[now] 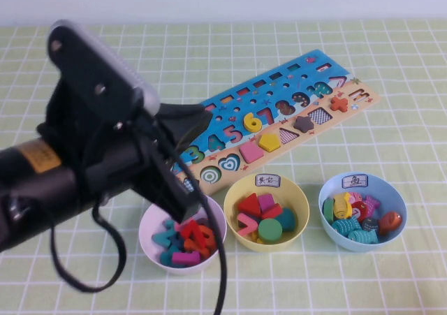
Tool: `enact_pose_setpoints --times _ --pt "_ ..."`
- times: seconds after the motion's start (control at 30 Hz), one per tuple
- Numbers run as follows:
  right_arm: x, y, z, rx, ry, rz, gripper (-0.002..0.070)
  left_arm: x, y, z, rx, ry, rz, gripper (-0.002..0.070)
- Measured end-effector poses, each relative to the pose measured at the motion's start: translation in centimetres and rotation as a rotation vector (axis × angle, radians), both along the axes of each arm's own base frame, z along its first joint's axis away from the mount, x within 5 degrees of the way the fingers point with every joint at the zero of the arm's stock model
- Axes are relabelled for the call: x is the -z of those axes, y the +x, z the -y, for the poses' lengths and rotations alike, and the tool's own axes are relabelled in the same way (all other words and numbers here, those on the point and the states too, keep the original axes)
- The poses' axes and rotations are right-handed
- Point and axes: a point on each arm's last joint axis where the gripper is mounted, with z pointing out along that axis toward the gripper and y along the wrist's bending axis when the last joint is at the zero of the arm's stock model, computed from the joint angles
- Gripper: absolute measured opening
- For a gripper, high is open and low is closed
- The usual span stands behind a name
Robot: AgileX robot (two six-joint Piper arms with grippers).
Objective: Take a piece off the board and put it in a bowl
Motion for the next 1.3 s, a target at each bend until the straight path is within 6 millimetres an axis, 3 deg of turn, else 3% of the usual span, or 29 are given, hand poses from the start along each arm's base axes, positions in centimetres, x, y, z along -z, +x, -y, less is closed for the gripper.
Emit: enact_pose_setpoints --times 0.53,0.73,0.83,1.1,1.3 --pt "0.0 0.0 0.0 0.0 0.0 0.0 -0.0017 -1.7 -3.2 -3.6 -0.023 -0.017 0.177 0.0002" --pt "0.0 0.0 0.0 0.0 0.0 0.0 -0.0017 2.3 -3.6 -6.3 -0.2 -0.115 0.179 0.0" --pt "0.0 0.0 0.0 0.0 0.0 0.0 -0.0017 4.7 -4.8 -8.0 -0.265 -0.16 0.204 -0.0001" --pt "0.0 0.0 0.0 0.0 0.002 0.0 -0.0017 8.0 -8.8 -11.2 -0.288 -0.263 0.342 -0.0002" --pt "0.0 0.0 0.0 0.0 0.002 0.0 -0.0017 11.1 -10.0 -12.7 -0.389 -0.288 0.346 -0.0002"
